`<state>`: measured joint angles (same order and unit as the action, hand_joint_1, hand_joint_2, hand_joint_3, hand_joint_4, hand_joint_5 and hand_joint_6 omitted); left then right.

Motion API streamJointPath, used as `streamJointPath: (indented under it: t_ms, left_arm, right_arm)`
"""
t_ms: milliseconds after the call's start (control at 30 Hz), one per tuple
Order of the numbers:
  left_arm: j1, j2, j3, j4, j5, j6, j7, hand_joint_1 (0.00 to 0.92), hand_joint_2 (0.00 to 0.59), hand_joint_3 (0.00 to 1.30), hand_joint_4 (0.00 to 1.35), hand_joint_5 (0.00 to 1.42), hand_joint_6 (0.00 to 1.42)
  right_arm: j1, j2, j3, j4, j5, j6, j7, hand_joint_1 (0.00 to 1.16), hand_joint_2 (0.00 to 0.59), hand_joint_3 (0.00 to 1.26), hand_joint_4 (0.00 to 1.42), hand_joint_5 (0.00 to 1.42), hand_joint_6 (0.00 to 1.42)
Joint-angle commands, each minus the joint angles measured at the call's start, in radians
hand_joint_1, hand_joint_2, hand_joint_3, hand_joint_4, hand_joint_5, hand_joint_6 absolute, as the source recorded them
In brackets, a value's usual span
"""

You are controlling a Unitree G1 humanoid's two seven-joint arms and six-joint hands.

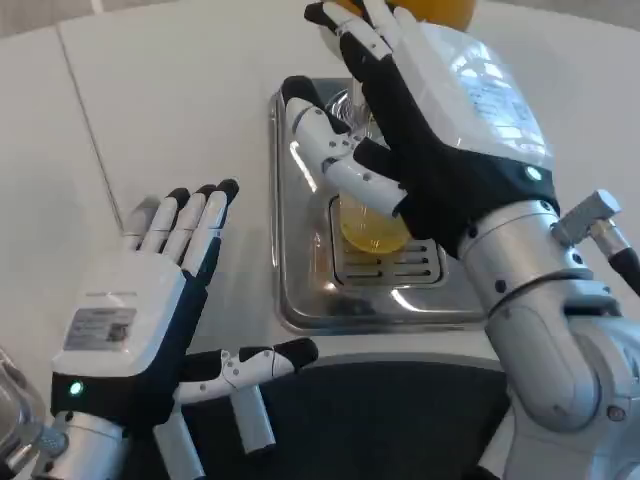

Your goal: Grasp the cup under the faucet to collect the drink, then remove the cup.

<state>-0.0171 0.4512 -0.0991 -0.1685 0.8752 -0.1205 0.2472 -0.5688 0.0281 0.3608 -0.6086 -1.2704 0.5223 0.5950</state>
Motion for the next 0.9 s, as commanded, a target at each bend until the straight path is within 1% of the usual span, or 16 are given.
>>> streamJointPath:
  t_ms: [33, 133, 233, 267, 333, 367, 433, 533, 600, 700, 800, 900]
  left_arm:
    - [0.007, -0.002, -0.015, -0.004, 0.009, 0.007, -0.01, 0.0, 0.051, 0.0, 0.0, 0.0, 0.01]
    - [0.011, -0.001, -0.017, -0.008, 0.01, 0.009, -0.01, 0.0, 0.051, 0.0, 0.0, 0.0, 0.01]
    - [0.014, 0.0, -0.019, -0.01, 0.008, 0.007, -0.012, 0.0, 0.052, 0.0, 0.0, 0.01, 0.01]
    - [0.016, 0.005, -0.025, -0.013, 0.015, 0.001, -0.012, 0.0, 0.052, 0.0, 0.0, 0.01, 0.01]
    - [0.02, 0.008, -0.033, -0.016, 0.02, -0.004, -0.014, 0.0, 0.052, 0.0, 0.0, 0.01, 0.01]
    - [0.021, 0.009, -0.036, -0.017, 0.021, -0.003, -0.014, 0.0, 0.052, 0.0, 0.0, 0.01, 0.01]
    - [0.023, 0.007, -0.039, -0.016, 0.019, 0.002, -0.013, 0.0, 0.052, 0.0, 0.0, 0.01, 0.01]
    - [0.022, 0.005, -0.043, -0.013, 0.018, 0.006, -0.011, 0.0, 0.052, 0.0, 0.0, 0.01, 0.01]
    - [0.019, 0.002, -0.046, -0.008, 0.017, 0.009, -0.012, 0.0, 0.052, 0.0, 0.0, 0.01, 0.01]
    - [0.011, -0.003, -0.053, -0.001, 0.019, 0.01, -0.007, 0.0, 0.052, 0.0, 0.0, 0.01, 0.01]
    - [0.0, -0.006, -0.058, 0.006, 0.018, 0.006, -0.004, 0.009, 0.066, 0.0, 0.0, 0.01, 0.01]
    - [-0.032, -0.008, -0.065, 0.027, 0.017, 0.006, -0.006, 0.012, 0.067, 0.0, 0.0, 0.01, 0.01]
  right_arm:
    - [0.045, 0.008, -0.023, -0.008, 0.003, 0.002, 0.006, 0.0, 0.507, 0.12, 0.0, 0.0, 0.0]
    - [0.075, 0.025, -0.038, -0.024, 0.012, 0.0, -0.04, 0.0, 0.526, 0.1, 0.0, 0.0, 0.0]
    - [0.1, 0.027, -0.036, -0.04, -0.014, -0.023, -0.094, 0.02, 0.551, 0.05, 0.0, 0.0, 0.0]
    - [0.124, 0.042, -0.038, -0.052, -0.013, -0.027, -0.147, 0.03, 0.554, 0.02, 0.0, 0.0, 0.0]
    - [0.162, 0.065, -0.041, -0.065, -0.006, -0.034, -0.229, 0.04, 0.564, 0.0, 0.0, 0.0, 0.0]
    - [0.182, 0.076, -0.043, -0.069, 0.001, -0.039, -0.266, 0.05, 0.577, 0.0, 0.0, 0.0, 0.0]
    - [0.218, 0.091, -0.061, -0.073, 0.037, -0.048, -0.324, 0.06, 0.58, 0.0, 0.0, 0.0, 0.0]
    - [0.257, 0.106, -0.093, -0.078, 0.122, -0.064, -0.405, 0.06, 0.581, 0.0, 0.0, 0.0, 0.0]
    - [0.279, 0.107, -0.118, -0.082, 0.191, -0.075, -0.45, 0.06, 0.58, 0.0, 0.0, 0.0, 0.0]
    - [0.311, 0.097, -0.142, -0.091, 0.274, -0.09, -0.494, 0.06, 0.575, 0.0, 0.0, 0.0, 0.0]
    - [0.347, 0.075, -0.14, -0.106, 0.316, -0.101, -0.518, 0.06, 0.571, 0.0, 0.0, 0.0, 0.0]
    - [0.424, 0.039, -0.125, -0.141, 0.339, -0.135, -0.529, 0.06, 0.57, 0.0, 0.0, 0.0, 0.0]
